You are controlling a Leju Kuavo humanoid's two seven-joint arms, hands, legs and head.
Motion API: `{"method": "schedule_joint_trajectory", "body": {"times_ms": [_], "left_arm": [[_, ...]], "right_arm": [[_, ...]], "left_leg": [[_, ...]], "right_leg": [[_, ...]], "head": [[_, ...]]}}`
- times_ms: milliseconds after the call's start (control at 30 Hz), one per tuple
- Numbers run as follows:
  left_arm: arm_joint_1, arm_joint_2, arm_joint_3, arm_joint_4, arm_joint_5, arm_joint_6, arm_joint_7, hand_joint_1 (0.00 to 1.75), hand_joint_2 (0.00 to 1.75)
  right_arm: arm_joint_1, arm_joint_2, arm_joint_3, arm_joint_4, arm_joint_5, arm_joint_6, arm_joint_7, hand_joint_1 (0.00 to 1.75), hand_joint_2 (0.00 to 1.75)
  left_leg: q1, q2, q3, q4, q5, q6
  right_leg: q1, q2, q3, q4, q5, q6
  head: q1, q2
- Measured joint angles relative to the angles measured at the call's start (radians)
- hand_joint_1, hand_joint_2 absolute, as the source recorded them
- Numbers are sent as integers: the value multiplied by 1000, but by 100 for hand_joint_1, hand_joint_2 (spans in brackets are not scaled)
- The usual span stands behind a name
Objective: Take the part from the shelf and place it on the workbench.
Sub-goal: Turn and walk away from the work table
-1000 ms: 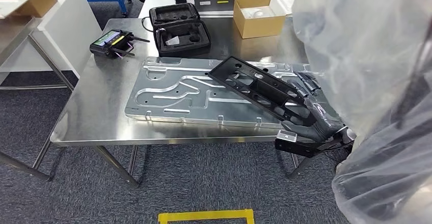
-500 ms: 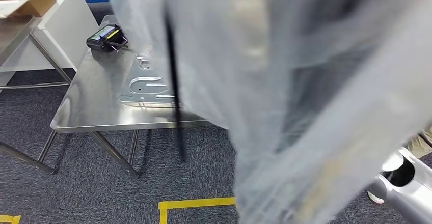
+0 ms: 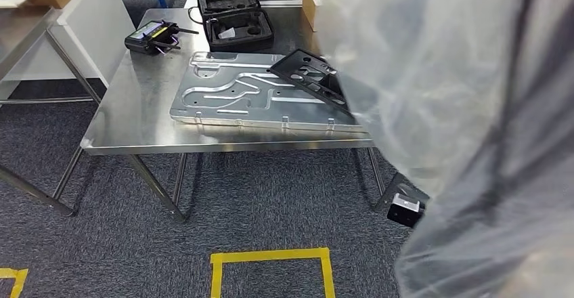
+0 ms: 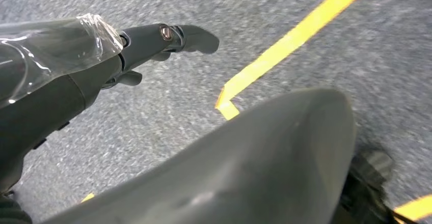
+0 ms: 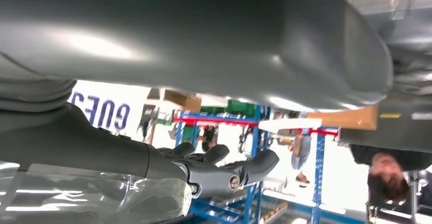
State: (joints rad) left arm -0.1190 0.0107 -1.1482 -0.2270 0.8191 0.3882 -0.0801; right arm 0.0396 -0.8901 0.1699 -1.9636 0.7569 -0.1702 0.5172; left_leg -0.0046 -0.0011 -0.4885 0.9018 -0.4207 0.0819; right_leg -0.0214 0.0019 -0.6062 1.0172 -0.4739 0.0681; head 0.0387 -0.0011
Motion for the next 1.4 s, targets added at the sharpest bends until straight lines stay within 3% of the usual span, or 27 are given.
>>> {"method": "schedule_joint_trajectory", "body": {"times_ms": [67, 100, 133, 167, 233, 300, 400, 433, 500, 567, 633, 667, 700, 733, 800, 833, 900, 967, 1000, 1067, 1100, 1133, 1167, 1200, 1267, 1333, 1400], "left_arm": [[2, -1, 0, 0, 5, 1, 3, 0, 0], [3, -2, 0, 0, 8, 1, 5, 0, 0], [4, -3, 0, 0, 11, 2, 6, 0, 0], [5, -3, 0, 0, 13, 3, 8, 0, 0], [5, -3, 0, 0, 16, 7, 8, 0, 0], [4, -4, 0, 0, 17, 12, 8, 0, 0], [3, -5, 0, 0, 20, 16, 8, 0, 0], [4, -5, 0, 0, 21, 17, 8, 0, 0], [5, -5, 0, 0, 25, 20, 8, 0, 0], [5, -6, 0, 0, 28, 23, 8, 0, 0], [5, -6, 0, 0, 30, 28, 10, 0, 0], [4, -6, 0, 0, 31, 31, 11, 0, 0], [4, -6, 0, 0, 32, 34, 13, 0, 0], [3, -6, 0, 0, 33, 36, 15, 0, 0], [-1, -6, 0, 0, 32, 36, 17, 0, 0], [-3, -6, 0, 0, 31, 37, 18, 0, 0], [-4, -7, 0, 0, 28, 38, 21, 0, 0], [-3, -7, 0, 0, 25, 39, 25, 0, 0], [-3, -7, 0, 0, 23, 40, 26, 0, 0], [-2, -6, 0, 0, 19, 44, 26, 0, 0], [-2, -6, 0, 0, 16, 45, 26, 0, 0], [-1, -6, 0, 0, 13, 47, 26, 0, 0], [-1, -6, -1, 0, 10, 47, 26, 0, 0], [-1, -7, -1, 0, 9, 48, 27, 0, 0], [-3, -7, -1, 0, 8, 48, 28, 0, 0], [-7, -6, -1, 0, 7, 48, 30, 0, 0], [-10, -6, -1, 0, 6, 49, 30, 0, 0]], "right_arm": [[51, 15, -20, 35, -29, -52, -31, 0, 0], [77, 26, -27, 58, -49, -80, -50, 0, 0], [99, 39, -31, 86, -72, -109, -69, 0, 0], [118, 53, -32, 117, -96, -140, -91, 0, 0], [141, 85, -31, 189, -147, -209, -140, 0, 0], [155, 116, -27, 260, -183, -267, -183, 0, 0], [169, 148, -20, 336, -209, -296, -199, 0, 0], [171, 158, -19, 359, -228, -299, -200, 0, 0], [169, 186, -17, 417, -294, -310, -226, 0, 0], [156, 235, -8, 516, -397, -337, -318, 0, 0], [128, 294, 5, 645, -501, -361, -441, 0, 0], [110, 329, 12, 725, -557, -362, -503, 0, 0], [93, 362, 18, 800, -608, -359, -556, 0, 0], [76, 395, 23, 875, -650, -353, -601, 0, 0], [45, 458, 31, 1015, -709, -329, -652, 0, 0], [28, 485, 33, 1075, -727, -305, -649, 0, 0], [0, 538, 35, 1187, -767, -233, -601, 0, 0], [-17, 595, 37, 1284, -803, -165, -532, 0, 0], [-22, 622, 38, 1324, -818, -140, -498, 0, 0], [-33, 677, 39, 1394, -848, -106, -434, 0, 0], [-38, 701, 39, 1426, -860, -95, -410, 0, 0], [-42, 725, 39, 1455, -868, -88, -390, 0, 0], [-46, 746, 39, 1480, -873, -84, -376, 0, 0], [-49, 766, 39, 1503, -875, -82, -368, 0, 0], [-59, 800, 39, 1542, -873, -79, -362, 0, 0], [-69, 825, 39, 1573, -866, -75, -363, 0, 0], [-76, 844, 39, 1602, -862, -71, -364, 0, 0]], "left_leg": [[-3, 1, -22, 1, 17, 7], [-4, 1, -33, 1, 25, 8], [-4, 1, -44, 3, 33, 7], [-3, 2, -55, 5, 40, 4], [-2, 2, -76, 18, 50, -3], [-5, 2, -90, 33, 56, -14], [-6, 3, -98, 41, 67, -32], [-4, 2, -104, 51, 57, -38], [1, 2, -131, 119, -10, -48], [2, 1, -175, 258, -109, -54], [3, 1, -189, 356, -140, -57], [3, 1, -171, 350, -121, -56], [2, 0, -133, 304, -94, -54], [2, -1, -79, 228, -72, -50], [-2, -4, 28, 64, -61, -43], [-4, -5, 57, 16, -66, -40], [-6, -4, 60, -8, -61, -29], [-4, -1, 44, -11, -43, -13], [-2, 2, 34, -13, -32, -5], [-6, 9, 11, -12, -14, 3], [-8, 14, 0, -12, -6, 3], [-9, 19, -12, -10, 2, 3], [-10, 24, -22, -8, 8, 0], [-9, 27, -31, -5, 14, -3], [-9, 34, -47, 9, 21, -13], [-10, 39, -61, 24, 28, -23], [-9, 41, -67, 30, 38, -35]], "right_leg": [[-2, 0, -44, 141, -88, 6], [-3, 0, -55, 195, -106, 10], [-4, 0, -50, 215, -100, 14], [-7, -1, -24, 192, -74, 17], [-13, -4, 74, 51, -24, 24], [-12, -5, 150, -69, -16, 17], [-8, -2, 151, -89, -18, -8], [-8, -2, 145, -87, -11, -17], [-10, -3, 128, -89, 7, -34], [-9, -3, 102, -88, 27, -41], [-7, -2, 74, -87, 47, -41], [-6, 0, 61, -87, 57, -40], [-6, 1, 48, -87, 66, -38], [-6, 2, 37, -86, 76, -35], [-4, 5, 22, -86, 93, -27], [-3, 5, 19, -87, 101, -22], [-2, 7, 16, -91, 115, -10], [-4, 6, 2, -68, 87, -3], [-5, 5, -14, -29, 46, -2], [-7, 4, -59, 109, -57, 2], [-8, 4, -76, 177, -89, 4], [-8, 4, -80, 223, -97, 6], [-8, 3, -66, 232, -82, 6], [-8, 3, -31, 200, -54, 6], [-7, -3, 81, 51, -14, 4], [-3, -6, 161, -74, -21, -3], [2, -5, 170, -101, -29, -16]], "head": [[1, 0], [1, 0], [1, 0], [1, 0], [2, 0], [1, 0], [1, 0], [0, 0], [0, 0], [0, 0], [0, 0], [0, 0], [0, 0], [0, 0], [0, 0], [0, 0], [0, 0], [0, 0], [0, 0], [0, 0], [0, 0], [0, 0], [0, 0], [0, 0], [0, 0], [0, 0], [-1, 0]]}}
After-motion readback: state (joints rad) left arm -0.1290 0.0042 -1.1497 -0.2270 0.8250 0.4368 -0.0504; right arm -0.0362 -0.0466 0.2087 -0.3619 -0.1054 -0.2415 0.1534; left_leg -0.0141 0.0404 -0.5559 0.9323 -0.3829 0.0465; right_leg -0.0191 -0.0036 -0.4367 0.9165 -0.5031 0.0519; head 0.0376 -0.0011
